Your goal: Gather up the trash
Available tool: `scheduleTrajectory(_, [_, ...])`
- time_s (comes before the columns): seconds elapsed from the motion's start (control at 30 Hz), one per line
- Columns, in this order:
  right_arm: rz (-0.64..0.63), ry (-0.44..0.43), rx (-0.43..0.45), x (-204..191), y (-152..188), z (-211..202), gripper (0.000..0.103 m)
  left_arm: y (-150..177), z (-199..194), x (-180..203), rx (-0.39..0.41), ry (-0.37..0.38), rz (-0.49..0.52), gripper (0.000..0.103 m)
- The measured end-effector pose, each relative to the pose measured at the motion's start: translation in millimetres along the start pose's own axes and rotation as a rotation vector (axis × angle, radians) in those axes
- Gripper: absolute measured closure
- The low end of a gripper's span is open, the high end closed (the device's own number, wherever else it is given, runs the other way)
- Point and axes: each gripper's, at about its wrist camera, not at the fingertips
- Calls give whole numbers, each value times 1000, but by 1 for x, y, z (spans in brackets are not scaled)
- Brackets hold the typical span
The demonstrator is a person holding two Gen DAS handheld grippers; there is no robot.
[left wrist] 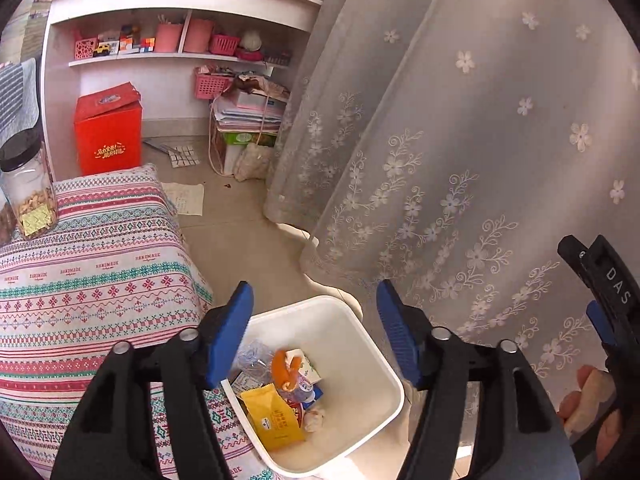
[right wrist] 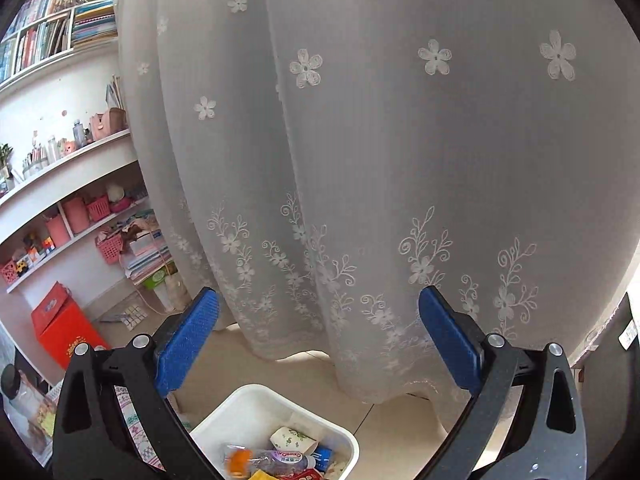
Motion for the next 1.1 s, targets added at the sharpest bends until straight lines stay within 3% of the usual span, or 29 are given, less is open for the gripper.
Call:
scheduleTrajectory(0.03, [-18,-7,9,-5,3,-3,7,0,-5,-2,13,-18,2,19])
scheduleTrajectory(0.17, [-51,-64,40,-25,14,-23,7,-1,-36,-21,90,-147,-7,7])
scheduleTrajectory(0.27, [-62,-111,55,-43,26,-43,7,-1,-71,-34,179,-369,42,7])
scheduleTrajectory(0.37, [-66,-174,4,-62,41,-60,7,5,-106,-50,280,-574,68,7])
scheduleTrajectory(0.5, [-131,-258,-32,-95,64,-85,7,13,-131,-98,160,-560,-28,7])
scheduleTrajectory(0.63, [-218,-316,-19,-128,90,-110,7,33,-165,-131,210,-632,-92,7])
scheduleTrajectory(0.87, [-318,-371,-55,-171,129,-140,7,50,-195,-167,210,-725,-102,7])
scheduleTrajectory(1.1, [-361,-399,-91,-195,152,-155,7,61,-210,-202,160,-757,-140,7])
Point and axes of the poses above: each gripper's, at about its wrist camera, not at the fingertips, and z roughly the way its jaws point, x to its right, y to its underside, and after that the axes turned 9 degrees about z, right-handed
